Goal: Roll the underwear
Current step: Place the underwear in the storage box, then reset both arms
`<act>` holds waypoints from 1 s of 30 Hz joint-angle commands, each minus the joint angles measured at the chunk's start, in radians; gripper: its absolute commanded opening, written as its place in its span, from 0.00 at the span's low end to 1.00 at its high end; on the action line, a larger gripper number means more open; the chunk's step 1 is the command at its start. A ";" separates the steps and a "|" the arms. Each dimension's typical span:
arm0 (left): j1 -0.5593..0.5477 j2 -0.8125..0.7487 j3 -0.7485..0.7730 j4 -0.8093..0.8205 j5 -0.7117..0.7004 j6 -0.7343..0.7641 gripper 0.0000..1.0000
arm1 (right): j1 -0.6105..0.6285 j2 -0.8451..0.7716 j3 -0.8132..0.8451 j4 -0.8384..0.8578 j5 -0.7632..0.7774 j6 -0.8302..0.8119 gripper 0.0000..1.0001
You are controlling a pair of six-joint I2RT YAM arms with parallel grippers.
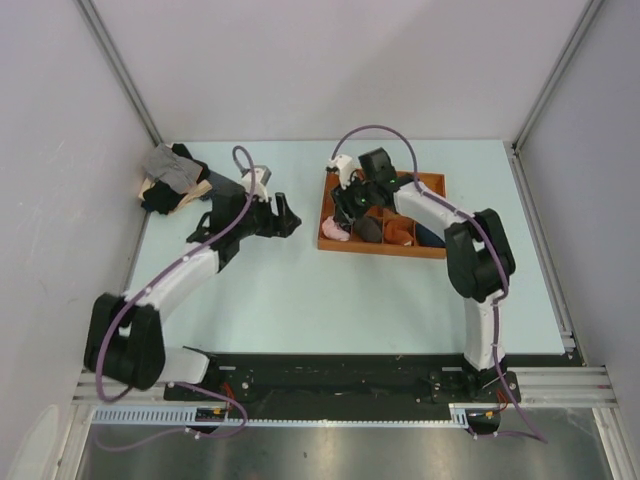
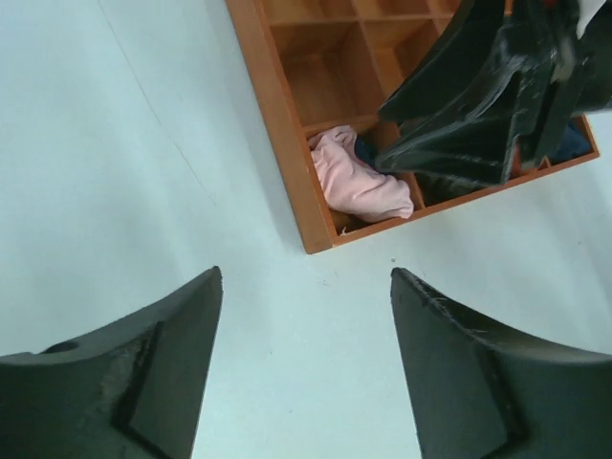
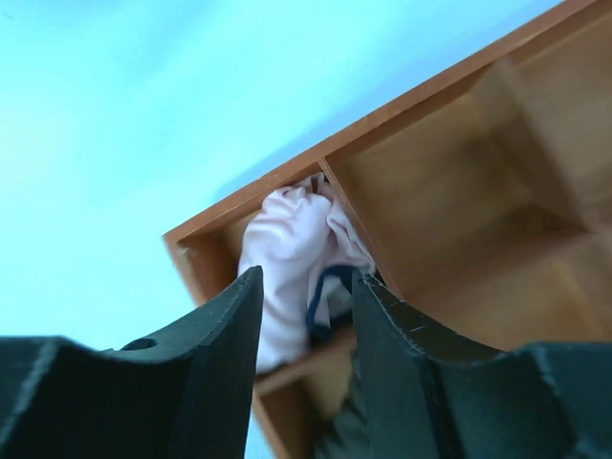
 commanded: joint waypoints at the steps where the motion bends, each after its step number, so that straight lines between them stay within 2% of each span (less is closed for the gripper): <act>1: 0.020 -0.204 -0.021 -0.053 -0.053 0.083 0.83 | -0.011 -0.185 0.047 -0.080 -0.049 -0.111 0.51; 3: 0.046 -0.297 -0.041 -0.072 -0.033 0.086 0.99 | -0.013 -0.252 0.029 -0.121 -0.070 -0.143 0.54; 8: 0.181 -0.463 -0.105 -0.075 0.216 0.019 1.00 | -0.046 -0.416 -0.025 -0.206 -0.045 -0.201 0.66; 9: 0.204 -0.490 -0.112 -0.092 0.244 0.003 1.00 | -0.055 -0.496 -0.048 -0.193 -0.023 -0.211 0.70; 12: 0.261 -0.565 -0.118 -0.181 0.280 -0.029 1.00 | -0.109 -0.657 -0.157 -0.126 0.060 -0.193 0.99; 13: 0.270 -0.601 -0.118 -0.205 0.290 -0.022 1.00 | -0.140 -0.690 -0.206 -0.103 0.069 -0.150 1.00; 15: 0.282 -0.638 -0.121 -0.271 0.284 0.001 1.00 | -0.235 -0.751 -0.232 -0.068 0.159 0.057 1.00; 18: 0.284 -0.724 -0.113 -0.356 0.209 0.011 1.00 | -0.360 -0.840 -0.257 -0.139 0.110 0.073 1.00; 20: 0.284 -0.790 -0.086 -0.426 0.168 0.023 1.00 | -0.400 -0.932 -0.315 -0.127 0.190 0.145 1.00; 24: 0.284 -0.885 -0.008 -0.540 0.065 0.040 1.00 | -0.410 -1.059 -0.329 -0.172 0.391 0.211 1.00; 30: 0.284 -0.968 0.032 -0.578 0.079 0.009 1.00 | -0.413 -1.196 -0.327 -0.204 0.428 0.246 1.00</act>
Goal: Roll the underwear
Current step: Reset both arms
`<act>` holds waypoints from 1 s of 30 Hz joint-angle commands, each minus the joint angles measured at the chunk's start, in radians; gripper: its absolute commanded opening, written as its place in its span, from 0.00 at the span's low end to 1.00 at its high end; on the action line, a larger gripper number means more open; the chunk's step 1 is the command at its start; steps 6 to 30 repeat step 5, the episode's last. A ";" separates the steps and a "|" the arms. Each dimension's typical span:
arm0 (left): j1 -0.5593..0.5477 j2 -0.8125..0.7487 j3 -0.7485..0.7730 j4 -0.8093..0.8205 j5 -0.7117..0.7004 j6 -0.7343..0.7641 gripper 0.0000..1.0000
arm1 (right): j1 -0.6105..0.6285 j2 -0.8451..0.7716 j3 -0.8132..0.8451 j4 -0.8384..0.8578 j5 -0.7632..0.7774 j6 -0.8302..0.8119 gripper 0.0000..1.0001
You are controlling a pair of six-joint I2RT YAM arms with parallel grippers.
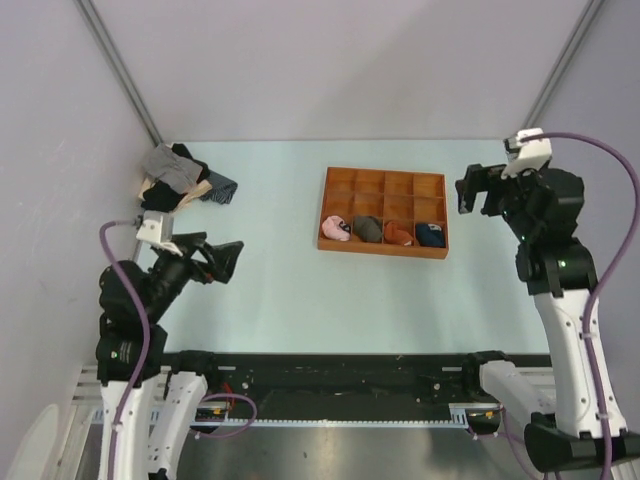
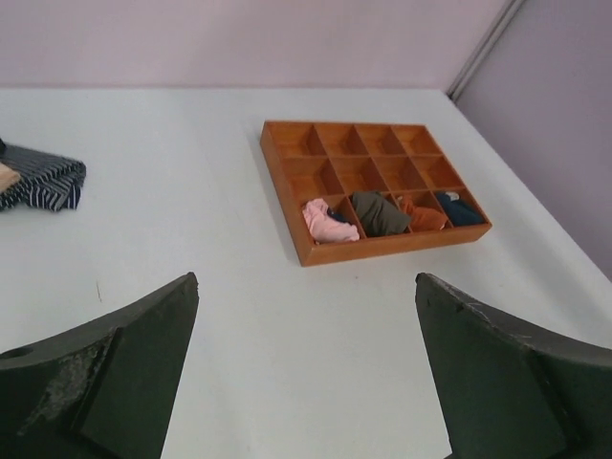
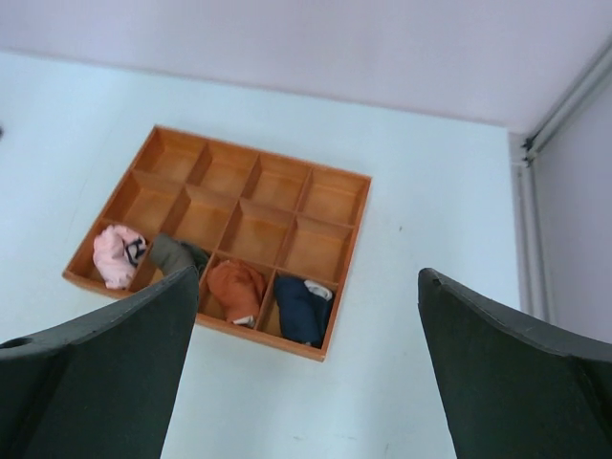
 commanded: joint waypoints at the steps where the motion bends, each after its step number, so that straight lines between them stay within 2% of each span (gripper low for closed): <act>1: 0.009 -0.037 0.051 -0.065 -0.012 -0.013 1.00 | -0.003 -0.081 0.013 -0.025 0.070 0.071 1.00; 30: 0.009 -0.042 0.069 -0.088 -0.010 -0.016 1.00 | -0.014 -0.084 0.015 -0.046 0.052 0.088 1.00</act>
